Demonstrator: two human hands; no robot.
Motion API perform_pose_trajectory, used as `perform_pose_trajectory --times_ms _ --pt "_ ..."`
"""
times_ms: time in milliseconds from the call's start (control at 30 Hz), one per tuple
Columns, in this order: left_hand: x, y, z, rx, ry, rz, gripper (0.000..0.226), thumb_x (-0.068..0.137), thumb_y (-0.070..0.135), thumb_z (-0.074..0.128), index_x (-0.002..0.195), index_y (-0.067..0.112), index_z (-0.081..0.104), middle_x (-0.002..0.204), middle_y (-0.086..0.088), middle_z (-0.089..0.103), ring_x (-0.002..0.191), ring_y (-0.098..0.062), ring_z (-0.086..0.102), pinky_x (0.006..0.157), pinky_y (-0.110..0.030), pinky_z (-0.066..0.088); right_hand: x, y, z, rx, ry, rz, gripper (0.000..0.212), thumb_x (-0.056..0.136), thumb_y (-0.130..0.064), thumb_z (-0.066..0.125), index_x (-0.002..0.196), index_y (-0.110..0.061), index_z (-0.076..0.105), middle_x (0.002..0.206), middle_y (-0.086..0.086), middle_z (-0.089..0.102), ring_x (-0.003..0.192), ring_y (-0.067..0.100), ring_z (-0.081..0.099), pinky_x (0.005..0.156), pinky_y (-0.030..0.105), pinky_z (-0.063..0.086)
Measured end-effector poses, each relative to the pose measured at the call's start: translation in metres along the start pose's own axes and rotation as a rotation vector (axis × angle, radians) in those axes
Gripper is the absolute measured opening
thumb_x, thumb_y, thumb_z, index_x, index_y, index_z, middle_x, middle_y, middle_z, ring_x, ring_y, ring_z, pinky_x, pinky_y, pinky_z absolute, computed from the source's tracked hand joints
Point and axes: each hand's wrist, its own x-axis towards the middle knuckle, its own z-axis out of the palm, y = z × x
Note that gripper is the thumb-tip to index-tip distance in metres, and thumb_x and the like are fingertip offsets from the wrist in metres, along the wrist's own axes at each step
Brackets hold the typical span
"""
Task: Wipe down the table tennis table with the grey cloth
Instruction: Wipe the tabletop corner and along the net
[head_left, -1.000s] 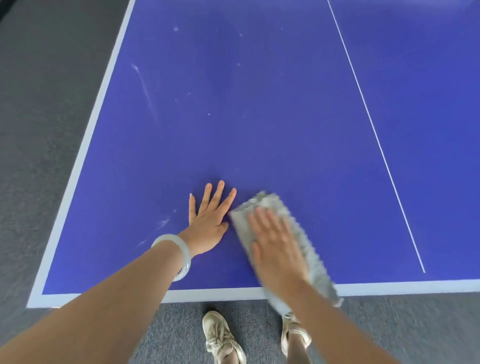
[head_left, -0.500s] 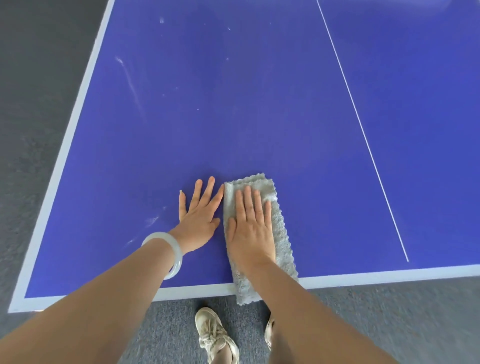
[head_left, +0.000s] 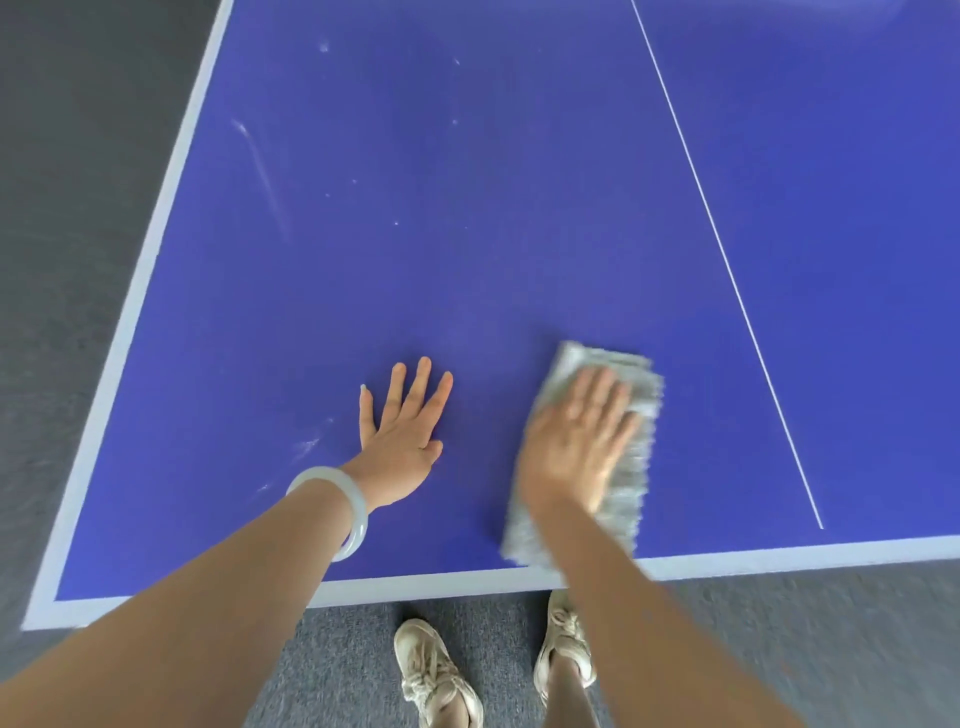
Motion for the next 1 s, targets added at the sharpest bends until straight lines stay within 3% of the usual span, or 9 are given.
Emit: perform_pose_trajectory --times_ms 133,233,367,500,633,733,800,867,1000 --pt "-0.004 0.004 -0.005 -0.054 0.022 0.007 0.070 0.105 0.022 0.037 0.156 0.035 -0.010 0.160 0.012 -0.030 0.144 -0.014 -0.035 0.113 -0.048 -0.026 -0.050 -0.046 0.017 -0.091 -0.195 -0.504 0.063 0.097 -0.035 0.002 0.156 -0.016 -0.013 0.164 0.003 -0.018 0.149 0.022 -0.024 0.121 0.047 -0.018" --pt "-0.005 0.002 -0.006 -0.086 0.009 0.031 0.075 0.103 0.016 0.039 0.156 0.034 -0.011 0.160 0.011 -0.030 0.144 -0.015 -0.036 0.114 -0.048 -0.026 -0.007 0.014 -0.004 -0.150 -0.223 -0.750 0.064 0.096 -0.040 -0.005 0.157 -0.023 -0.008 0.166 -0.005 -0.010 0.152 0.016 -0.016 0.123 0.039 -0.011" --pt "-0.004 0.000 -0.003 -0.088 0.052 0.043 0.076 0.103 0.013 0.039 0.156 0.033 -0.011 0.160 0.009 -0.029 0.144 -0.016 -0.035 0.112 -0.048 -0.026 0.061 0.092 -0.034 -0.054 -0.116 -0.290 0.068 0.095 -0.043 0.007 0.159 -0.020 0.014 0.166 0.001 0.012 0.154 0.021 0.006 0.125 0.044 0.002" --pt "-0.005 0.000 -0.003 -0.121 0.044 0.050 0.079 0.099 0.002 0.036 0.157 0.032 -0.010 0.161 0.010 -0.028 0.144 -0.015 -0.034 0.115 -0.049 -0.026 0.037 0.038 -0.020 0.009 -0.025 0.027 0.065 0.097 -0.031 0.018 0.159 -0.012 0.014 0.166 0.008 0.012 0.153 0.028 0.005 0.123 0.053 0.003" --pt "-0.013 -0.002 -0.016 -0.443 0.028 0.087 0.083 0.090 -0.010 0.029 0.158 0.029 0.002 0.165 0.012 -0.010 0.148 -0.006 -0.020 0.117 -0.039 -0.023 -0.039 -0.061 0.009 -0.026 -0.094 -0.259 0.067 0.101 -0.028 0.027 0.159 -0.015 -0.004 0.167 0.004 -0.007 0.153 0.026 -0.010 0.122 0.049 -0.010" --pt "-0.033 -0.003 -0.027 -0.846 0.267 -0.049 0.067 0.097 -0.010 0.027 0.156 0.021 0.021 0.165 0.008 0.014 0.150 -0.002 0.005 0.119 -0.013 -0.001 -0.069 -0.099 0.013 0.083 -0.315 -0.475 0.069 0.103 -0.032 0.033 0.158 -0.018 -0.007 0.164 -0.003 -0.016 0.151 0.021 -0.021 0.120 0.043 -0.020" --pt "-0.049 -0.007 -0.023 -0.720 0.495 -0.168 0.060 0.099 -0.007 0.031 0.153 0.018 0.032 0.161 0.008 0.024 0.148 -0.003 0.016 0.112 -0.004 0.010 -0.055 -0.094 -0.004 0.411 -0.450 -0.421 0.063 0.102 -0.016 0.036 0.159 -0.018 0.010 0.167 -0.005 0.000 0.153 0.013 -0.007 0.125 0.037 -0.005" --pt "-0.059 -0.001 -0.008 -0.448 0.593 -0.143 0.058 0.096 -0.006 0.038 0.151 0.012 0.036 0.159 0.002 0.028 0.148 -0.012 0.021 0.117 -0.014 0.012 -0.023 -0.068 -0.019 0.522 -0.330 -0.302 0.059 0.098 -0.005 0.038 0.156 -0.014 0.026 0.165 -0.002 0.016 0.152 0.012 0.008 0.125 0.034 0.010" --pt "-0.043 0.052 0.028 -0.224 0.446 -0.096 0.068 0.091 -0.006 0.028 0.156 -0.001 0.007 0.164 -0.018 -0.002 0.152 -0.032 -0.009 0.124 -0.037 -0.006 0.040 -0.029 -0.017 0.084 -0.181 -0.309 0.056 0.104 -0.011 0.032 0.157 -0.005 0.016 0.166 0.008 0.008 0.154 0.021 0.001 0.125 0.037 0.001"
